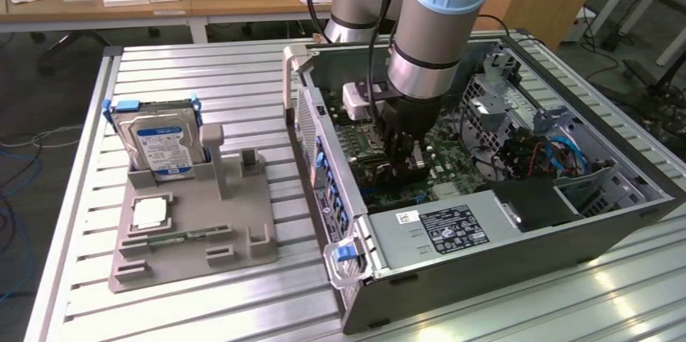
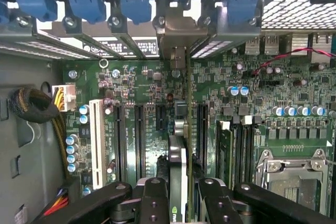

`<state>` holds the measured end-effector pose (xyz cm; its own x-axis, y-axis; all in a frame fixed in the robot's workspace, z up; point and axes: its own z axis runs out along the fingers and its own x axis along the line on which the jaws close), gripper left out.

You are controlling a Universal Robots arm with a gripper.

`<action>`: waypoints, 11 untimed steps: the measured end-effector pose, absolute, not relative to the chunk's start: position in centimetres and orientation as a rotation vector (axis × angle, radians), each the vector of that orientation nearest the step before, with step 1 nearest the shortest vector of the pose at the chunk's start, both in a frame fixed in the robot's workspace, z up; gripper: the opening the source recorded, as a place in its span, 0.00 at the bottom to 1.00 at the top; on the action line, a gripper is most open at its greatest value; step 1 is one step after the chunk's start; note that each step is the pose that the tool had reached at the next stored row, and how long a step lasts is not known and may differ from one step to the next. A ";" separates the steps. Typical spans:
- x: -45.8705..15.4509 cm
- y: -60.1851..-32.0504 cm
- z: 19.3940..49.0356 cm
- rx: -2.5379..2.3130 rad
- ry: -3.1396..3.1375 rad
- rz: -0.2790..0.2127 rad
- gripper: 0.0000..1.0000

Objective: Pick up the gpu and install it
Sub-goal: 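Insert the gpu into the slot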

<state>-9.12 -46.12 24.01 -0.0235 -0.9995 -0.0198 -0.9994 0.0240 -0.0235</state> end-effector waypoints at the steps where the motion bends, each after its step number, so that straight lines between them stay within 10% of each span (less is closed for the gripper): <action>1: -9.1 -46.1 24.0 -2.174 2.226 -0.005 0.27; 11: -9.1 -46.1 24.0 -2.173 2.226 -0.005 0.33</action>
